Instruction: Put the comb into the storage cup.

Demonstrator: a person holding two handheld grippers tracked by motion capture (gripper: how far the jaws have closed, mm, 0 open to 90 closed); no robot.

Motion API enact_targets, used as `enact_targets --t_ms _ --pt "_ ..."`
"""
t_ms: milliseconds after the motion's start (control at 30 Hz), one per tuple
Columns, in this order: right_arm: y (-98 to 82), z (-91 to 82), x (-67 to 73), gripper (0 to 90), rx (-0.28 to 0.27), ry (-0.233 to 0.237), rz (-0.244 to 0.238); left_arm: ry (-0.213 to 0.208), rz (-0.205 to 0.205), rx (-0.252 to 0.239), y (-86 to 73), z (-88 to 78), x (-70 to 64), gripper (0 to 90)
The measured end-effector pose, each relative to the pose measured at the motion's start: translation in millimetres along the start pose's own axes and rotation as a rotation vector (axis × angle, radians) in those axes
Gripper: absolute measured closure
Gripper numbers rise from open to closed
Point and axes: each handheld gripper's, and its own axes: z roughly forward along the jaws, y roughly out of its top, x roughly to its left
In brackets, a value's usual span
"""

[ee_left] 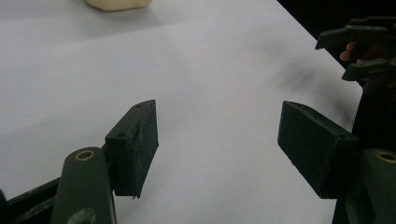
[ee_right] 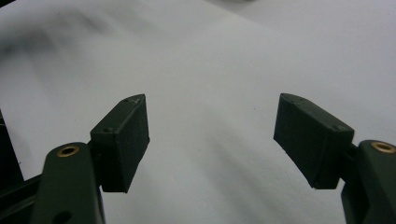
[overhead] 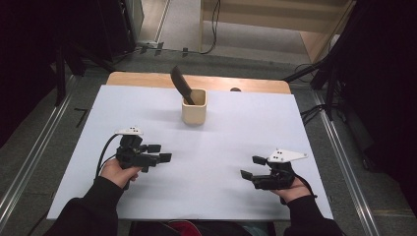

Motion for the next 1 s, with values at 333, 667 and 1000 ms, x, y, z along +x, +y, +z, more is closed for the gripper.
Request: enact_targets --t_ms 333,667,1000 --pt "-0.1 0.4 -0.1 24.8 0.002 -0.005 0.005 0.016 0.023 0.019 -7.2 -6.1 -3.3 28.3" --pt "-0.3 0.0 -0.9 24.8 0.006 -0.008 0.004 0.028 0.026 0.025 -14.2 -14.0 -3.2 28.3" --pt "-0.6 0.5 -1.0 24.8 0.007 -0.008 0.004 0.035 0.027 0.037 -18.6 -18.5 -2.3 28.3"
